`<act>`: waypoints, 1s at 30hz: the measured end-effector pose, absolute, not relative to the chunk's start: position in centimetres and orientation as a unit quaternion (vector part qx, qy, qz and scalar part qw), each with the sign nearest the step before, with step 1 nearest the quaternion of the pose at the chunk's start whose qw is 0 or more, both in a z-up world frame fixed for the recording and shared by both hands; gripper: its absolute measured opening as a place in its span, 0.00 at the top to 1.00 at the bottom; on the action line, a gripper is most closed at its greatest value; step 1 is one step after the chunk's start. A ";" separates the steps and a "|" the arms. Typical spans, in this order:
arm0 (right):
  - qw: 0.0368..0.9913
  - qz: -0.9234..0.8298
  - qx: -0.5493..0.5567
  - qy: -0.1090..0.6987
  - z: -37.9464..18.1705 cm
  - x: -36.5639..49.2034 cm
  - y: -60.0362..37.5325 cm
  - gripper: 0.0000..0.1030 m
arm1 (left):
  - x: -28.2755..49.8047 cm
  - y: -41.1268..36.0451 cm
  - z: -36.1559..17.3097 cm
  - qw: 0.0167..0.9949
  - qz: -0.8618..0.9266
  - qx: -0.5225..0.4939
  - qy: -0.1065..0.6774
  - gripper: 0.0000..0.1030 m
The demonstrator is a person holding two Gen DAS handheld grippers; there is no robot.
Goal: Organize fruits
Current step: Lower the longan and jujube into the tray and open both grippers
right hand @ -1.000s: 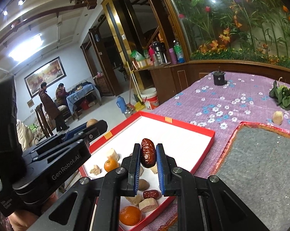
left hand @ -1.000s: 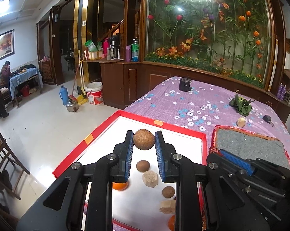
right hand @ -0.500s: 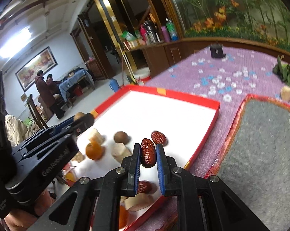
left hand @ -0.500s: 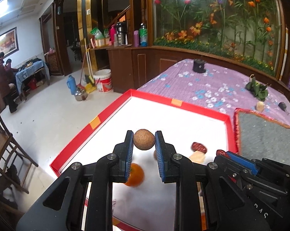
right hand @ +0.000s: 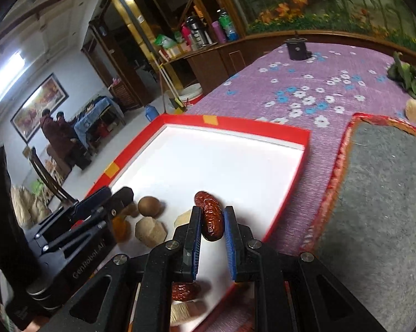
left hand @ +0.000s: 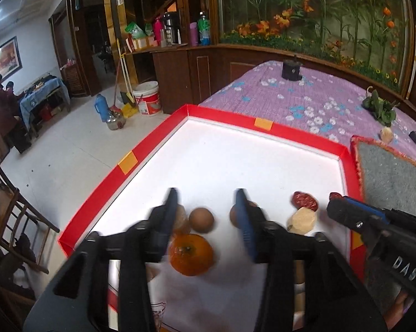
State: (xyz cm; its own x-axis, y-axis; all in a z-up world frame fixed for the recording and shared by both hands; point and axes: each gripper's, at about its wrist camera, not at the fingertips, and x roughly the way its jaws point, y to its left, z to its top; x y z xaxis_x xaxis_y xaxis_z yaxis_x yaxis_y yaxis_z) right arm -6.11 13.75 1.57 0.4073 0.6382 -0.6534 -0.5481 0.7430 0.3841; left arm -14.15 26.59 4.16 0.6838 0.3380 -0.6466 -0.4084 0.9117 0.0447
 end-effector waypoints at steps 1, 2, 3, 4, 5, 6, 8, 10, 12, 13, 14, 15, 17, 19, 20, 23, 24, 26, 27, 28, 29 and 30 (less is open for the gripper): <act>0.838 0.354 0.063 0.410 1.9 -6.0 13.2 0.86 | -14.4 26.4 4.5 0.919 0.203 -0.052 0.334 0.42; 0.839 0.355 0.068 0.406 2.2 -6.1 12.8 0.84 | -14.8 26.0 5.1 0.923 0.203 -0.049 0.323 0.39; 0.841 0.357 0.075 0.399 2.7 -6.3 12.2 0.81 | -15.0 25.8 5.5 0.925 0.203 -0.045 0.318 0.39; 0.844 0.358 0.079 0.392 3.1 -6.4 11.8 0.79 | -15.3 25.4 6.0 0.927 0.201 -0.040 0.313 0.39; 0.849 0.358 0.081 0.379 3.8 -6.8 11.2 0.76 | -15.6 25.0 6.5 0.928 0.201 -0.034 0.310 0.39; 0.853 0.357 0.081 0.372 4.2 -7.1 10.8 0.75 | -15.8 24.7 7.0 0.929 0.203 -0.029 0.309 0.39; 0.860 0.358 0.079 0.355 5.2 -7.9 9.9 0.74 | -16.3 23.9 8.0 0.928 0.214 -0.019 0.305 0.36; 0.865 0.361 0.075 0.339 6.2 -8.9 9.1 0.73 | -16.8 23.5 8.8 0.928 0.220 -0.018 0.301 0.26; 0.871 0.364 0.069 0.321 7.1 -10.0 8.4 0.73 | -18.0 22.9 10.1 0.933 0.224 -0.018 0.280 0.22; 0.873 0.368 0.066 0.313 7.6 -10.6 8.0 0.72 | -18.6 22.6 10.6 0.937 0.223 -0.018 0.267 0.22; 0.874 0.372 0.063 0.306 7.9 -11.1 7.7 0.72 | -19.0 22.4 11.0 0.940 0.222 -0.019 0.258 0.22; 0.875 0.375 0.060 0.300 8.2 -11.6 7.4 0.72 | -19.8 22.1 11.7 0.945 0.216 -0.023 0.243 0.22; 0.876 0.379 0.054 0.293 8.5 -12.4 7.1 0.70 | -20.7 21.5 12.7 0.951 0.205 -0.026 0.228 0.22; 0.874 0.388 0.049 0.288 8.6 -13.2 6.9 0.69 | -21.4 21.1 13.4 0.954 0.199 -0.022 0.224 0.22; 0.873 0.391 0.047 0.287 8.6 -13.4 6.8 0.69 | -21.6 20.9 13.5 0.954 0.199 -0.018 0.223 0.22; 0.874 0.396 0.032 0.279 8.6 -14.6 6.8 0.69 | -22.4 20.2 14.0 0.954 0.206 -0.005 0.216 0.22; 0.876 0.396 0.026 0.275 8.5 -14.7 6.9 0.69 | -22.6 20.1 14.1 0.955 0.206 -0.006 0.214 0.22; 0.877 0.396 0.021 0.272 8.5 -14.9 7.0 0.69 | -22.8 20.0 14.2 0.955 0.208 -0.008 0.213 0.22; 0.877 0.396 0.020 0.272 8.5 -15.1 7.0 0.69 | -22.8 20.1 14.3 0.954 0.211 -0.007 0.212 0.22; 0.877 0.396 0.020 0.271 8.5 -15.1 7.0 0.69 | -22.8 20.0 14.3 0.954 0.214 -0.008 0.211 0.22; 0.877 0.396 0.020 0.271 8.4 -14.8 6.9 0.69 | -22.9 20.0 14.3 0.954 0.216 -0.009 0.210 0.22; 0.877 0.396 0.021 0.272 8.4 -14.8 6.9 0.69 | -22.9 20.2 14.4 0.953 0.219 -0.011 0.209 0.22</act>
